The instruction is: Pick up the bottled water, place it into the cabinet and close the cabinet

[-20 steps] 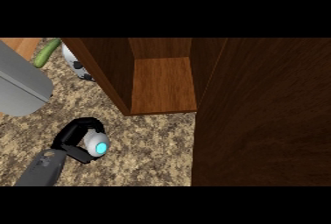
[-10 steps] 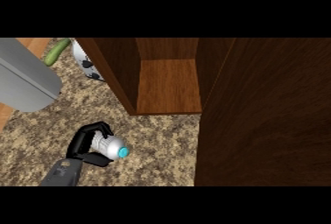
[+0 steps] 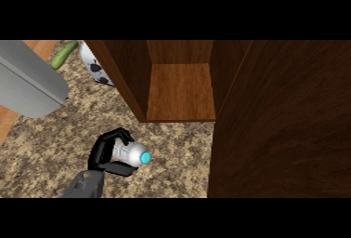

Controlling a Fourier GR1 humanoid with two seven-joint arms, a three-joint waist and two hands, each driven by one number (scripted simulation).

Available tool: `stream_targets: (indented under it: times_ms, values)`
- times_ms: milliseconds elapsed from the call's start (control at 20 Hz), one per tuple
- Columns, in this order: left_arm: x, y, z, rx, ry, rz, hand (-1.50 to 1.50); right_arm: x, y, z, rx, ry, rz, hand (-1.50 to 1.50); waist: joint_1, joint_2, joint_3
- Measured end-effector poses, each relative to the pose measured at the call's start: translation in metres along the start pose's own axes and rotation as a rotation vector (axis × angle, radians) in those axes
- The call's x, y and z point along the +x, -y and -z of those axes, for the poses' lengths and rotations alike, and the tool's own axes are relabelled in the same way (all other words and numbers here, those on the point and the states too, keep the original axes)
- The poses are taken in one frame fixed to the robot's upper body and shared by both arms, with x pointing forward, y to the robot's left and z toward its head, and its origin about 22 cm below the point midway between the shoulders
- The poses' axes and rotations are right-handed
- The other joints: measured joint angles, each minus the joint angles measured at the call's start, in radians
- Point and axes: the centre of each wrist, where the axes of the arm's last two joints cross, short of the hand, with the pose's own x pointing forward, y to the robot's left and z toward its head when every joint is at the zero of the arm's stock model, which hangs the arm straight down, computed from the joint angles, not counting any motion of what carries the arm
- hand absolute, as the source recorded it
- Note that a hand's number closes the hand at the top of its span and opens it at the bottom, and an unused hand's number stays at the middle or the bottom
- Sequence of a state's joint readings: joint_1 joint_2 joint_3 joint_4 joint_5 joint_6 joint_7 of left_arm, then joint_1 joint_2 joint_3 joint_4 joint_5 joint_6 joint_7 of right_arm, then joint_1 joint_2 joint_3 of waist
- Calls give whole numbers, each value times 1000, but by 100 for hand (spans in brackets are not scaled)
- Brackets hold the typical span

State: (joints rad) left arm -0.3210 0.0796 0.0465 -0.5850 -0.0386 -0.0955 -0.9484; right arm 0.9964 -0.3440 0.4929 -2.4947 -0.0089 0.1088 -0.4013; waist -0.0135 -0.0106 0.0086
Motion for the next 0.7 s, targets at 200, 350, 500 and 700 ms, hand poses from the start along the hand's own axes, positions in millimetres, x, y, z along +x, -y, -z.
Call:
stream_targets:
  times_ms: [200, 350, 500, 700]
  values:
    - [8, 33, 18, -8, -10, -54, 150, 0, 2, -1, 0, 1, -13, -150, -2, 2, -5]
    - [20, 50, 31, -3, -18, -83, 150, 1, 0, -4, -7, -3, -7, -150, -4, 2, -7]
    - [35, 70, 52, -10, -34, -79, 150, 2, 3, -6, -6, -8, -22, -150, -8, 5, -8]
    - [60, 95, 79, -13, -59, -78, 150, 2, 4, -7, -9, 7, -28, -150, -12, 6, -9]
